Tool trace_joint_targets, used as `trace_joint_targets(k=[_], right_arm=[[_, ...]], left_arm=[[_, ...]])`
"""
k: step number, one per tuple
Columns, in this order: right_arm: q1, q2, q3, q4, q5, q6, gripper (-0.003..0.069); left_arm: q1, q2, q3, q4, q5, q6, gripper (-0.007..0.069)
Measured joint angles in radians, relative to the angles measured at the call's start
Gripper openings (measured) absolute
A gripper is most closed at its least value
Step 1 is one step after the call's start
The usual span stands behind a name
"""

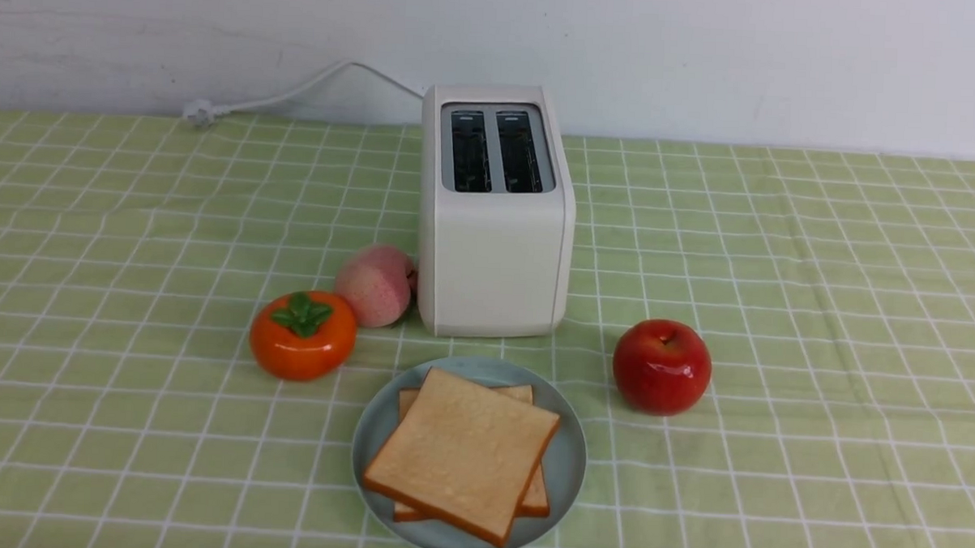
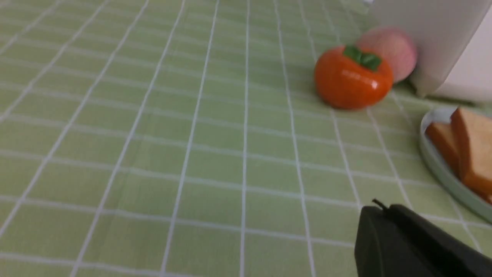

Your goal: Take toasted bread from bread machine on green coffee tablecloth place on plate.

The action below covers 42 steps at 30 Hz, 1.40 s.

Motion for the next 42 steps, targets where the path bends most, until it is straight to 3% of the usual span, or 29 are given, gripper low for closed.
trace_joint_targets(k=[7, 42], right_arm=[[0.000, 0.000, 0.000, 0.000, 0.000, 0.000, 0.0029], [0.000, 0.000, 0.000, 0.000, 0.000, -0.001, 0.0073]], left_arm=[[0.000, 0.000, 0.000, 0.013, 0.027, -0.064, -0.0013], [0.000, 0.000, 0.000, 0.015, 0.025, -0.068, -0.0010]])
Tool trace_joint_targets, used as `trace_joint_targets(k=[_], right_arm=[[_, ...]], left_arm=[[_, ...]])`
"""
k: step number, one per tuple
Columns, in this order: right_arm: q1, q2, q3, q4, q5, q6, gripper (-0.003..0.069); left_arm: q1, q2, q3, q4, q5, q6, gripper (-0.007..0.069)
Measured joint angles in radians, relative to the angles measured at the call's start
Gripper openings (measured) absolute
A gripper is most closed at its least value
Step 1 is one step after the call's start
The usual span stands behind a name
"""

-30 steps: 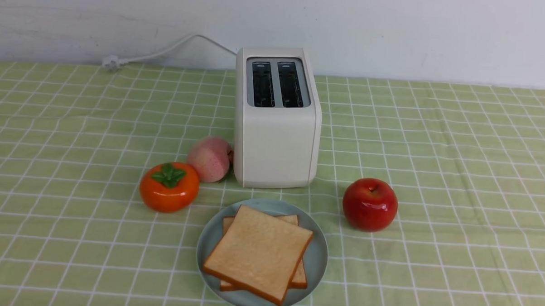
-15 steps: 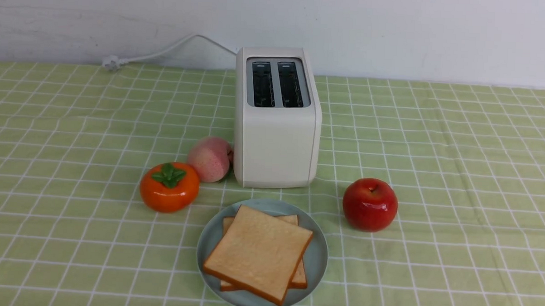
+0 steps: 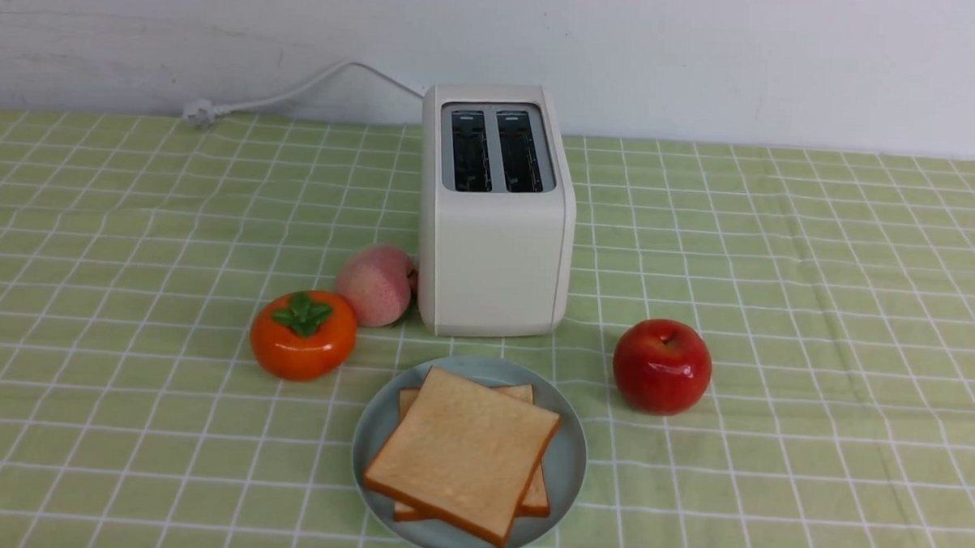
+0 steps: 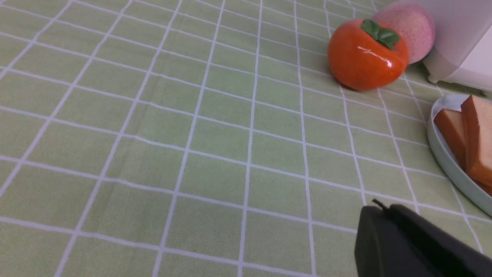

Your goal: Take toasted bread from bread machine on green coffee tablecloth place on plate.

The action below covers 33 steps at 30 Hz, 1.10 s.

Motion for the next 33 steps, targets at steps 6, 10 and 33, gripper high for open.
trace_joint_targets(k=[6, 10, 33], right_arm=[[0.000, 0.000, 0.000, 0.000, 0.000, 0.000, 0.0080], [0.000, 0.000, 0.000, 0.000, 0.000, 0.000, 0.0086], [0.000, 0.000, 0.000, 0.000, 0.000, 0.000, 0.0113]], left_arm=[[0.000, 0.000, 0.000, 0.000, 0.000, 0.000, -0.0003], [0.000, 0.000, 0.000, 0.000, 0.000, 0.000, -0.0001], [0.000, 0.000, 0.000, 0.000, 0.000, 0.000, 0.0020]])
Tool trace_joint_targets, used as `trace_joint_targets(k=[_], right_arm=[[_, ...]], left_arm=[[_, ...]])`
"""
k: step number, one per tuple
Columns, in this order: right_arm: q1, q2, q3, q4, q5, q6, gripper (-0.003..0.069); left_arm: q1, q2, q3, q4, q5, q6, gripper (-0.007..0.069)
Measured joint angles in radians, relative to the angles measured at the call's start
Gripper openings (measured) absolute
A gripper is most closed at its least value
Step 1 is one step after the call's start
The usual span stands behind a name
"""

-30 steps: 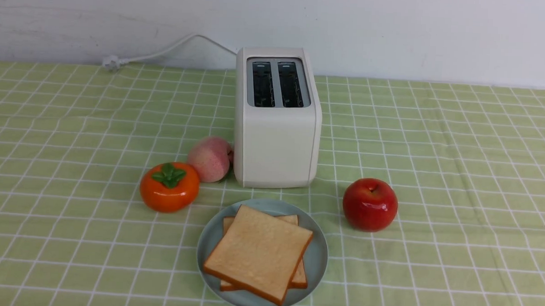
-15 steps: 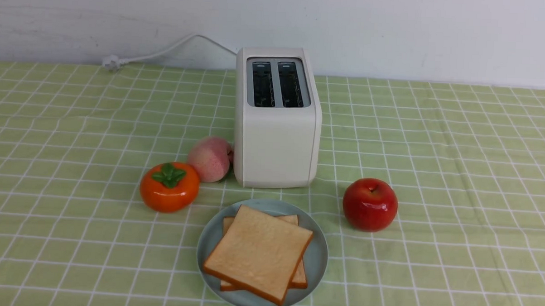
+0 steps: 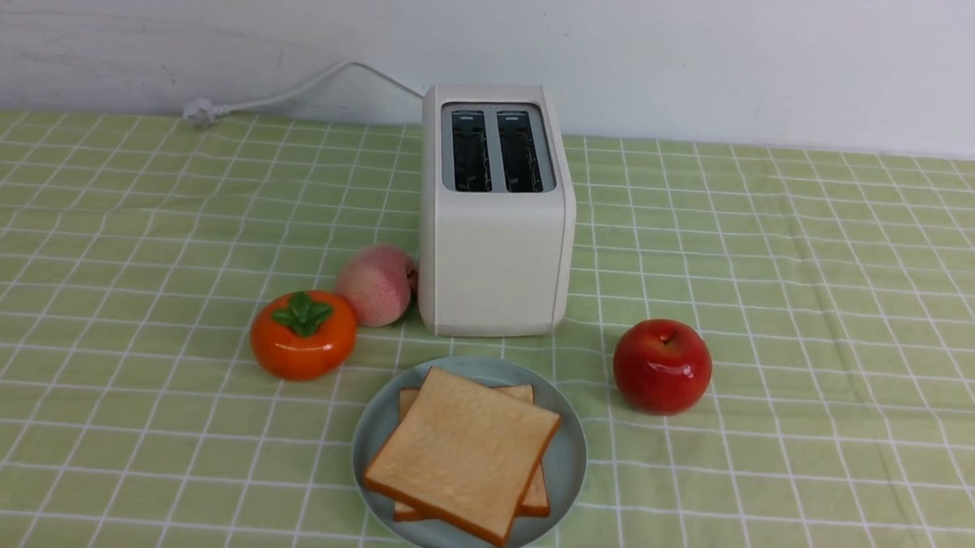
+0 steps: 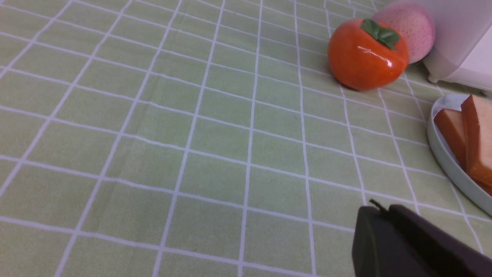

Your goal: Take toasted bread from bread machine on green coffee tablecloth place on plate.

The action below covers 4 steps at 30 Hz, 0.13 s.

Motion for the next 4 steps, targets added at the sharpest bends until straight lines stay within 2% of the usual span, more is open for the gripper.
trace_joint_targets(k=[4], right_arm=[[0.000, 0.000, 0.000, 0.000, 0.000, 0.000, 0.0117]], left_arm=[[0.000, 0.000, 0.000, 0.000, 0.000, 0.000, 0.0022]])
